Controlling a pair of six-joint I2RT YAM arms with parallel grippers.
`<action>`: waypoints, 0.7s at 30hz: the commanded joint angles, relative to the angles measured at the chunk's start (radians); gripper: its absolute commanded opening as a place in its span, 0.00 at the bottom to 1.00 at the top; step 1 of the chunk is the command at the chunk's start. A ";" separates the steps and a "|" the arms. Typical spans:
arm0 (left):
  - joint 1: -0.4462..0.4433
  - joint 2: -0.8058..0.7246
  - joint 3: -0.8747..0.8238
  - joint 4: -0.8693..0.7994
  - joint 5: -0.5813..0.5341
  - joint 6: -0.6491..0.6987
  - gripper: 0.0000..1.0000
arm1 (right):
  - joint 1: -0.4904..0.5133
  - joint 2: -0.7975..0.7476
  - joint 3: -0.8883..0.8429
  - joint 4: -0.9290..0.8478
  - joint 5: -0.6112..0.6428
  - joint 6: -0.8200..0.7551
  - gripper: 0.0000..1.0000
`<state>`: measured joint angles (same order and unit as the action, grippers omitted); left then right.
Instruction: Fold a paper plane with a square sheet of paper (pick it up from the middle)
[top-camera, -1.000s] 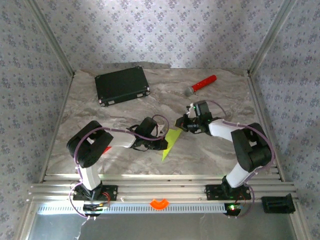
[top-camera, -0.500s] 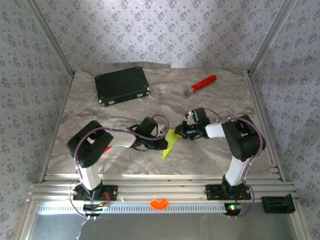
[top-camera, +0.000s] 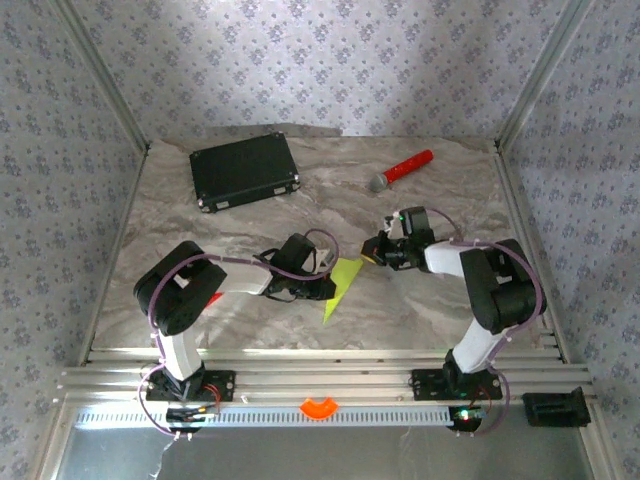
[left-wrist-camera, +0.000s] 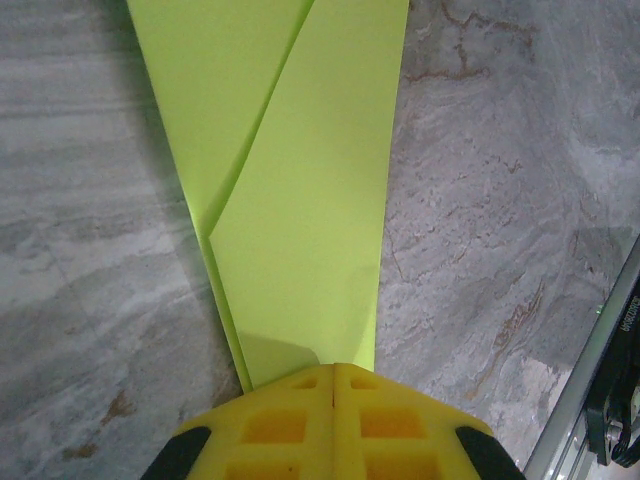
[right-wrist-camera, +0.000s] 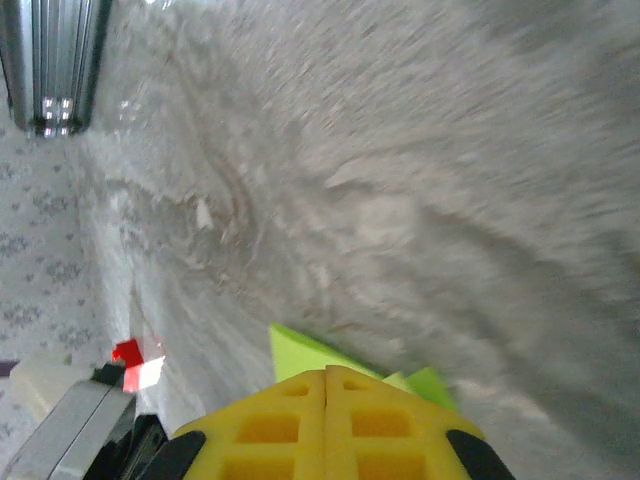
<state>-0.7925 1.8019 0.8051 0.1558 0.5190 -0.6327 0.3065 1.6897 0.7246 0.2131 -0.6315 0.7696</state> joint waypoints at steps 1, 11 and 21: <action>-0.010 0.045 -0.024 -0.194 -0.042 0.002 0.00 | 0.067 0.018 -0.006 -0.003 0.007 0.012 0.03; -0.013 -0.042 0.036 -0.236 -0.037 -0.019 0.01 | 0.113 0.080 -0.063 -0.068 0.123 0.034 0.00; -0.057 -0.020 0.207 -0.255 -0.009 -0.033 0.02 | 0.109 0.091 -0.077 -0.073 0.121 0.024 0.00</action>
<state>-0.8314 1.7523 0.9562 -0.0814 0.4938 -0.6521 0.4271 1.7382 0.6849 0.2222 -0.5911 0.8001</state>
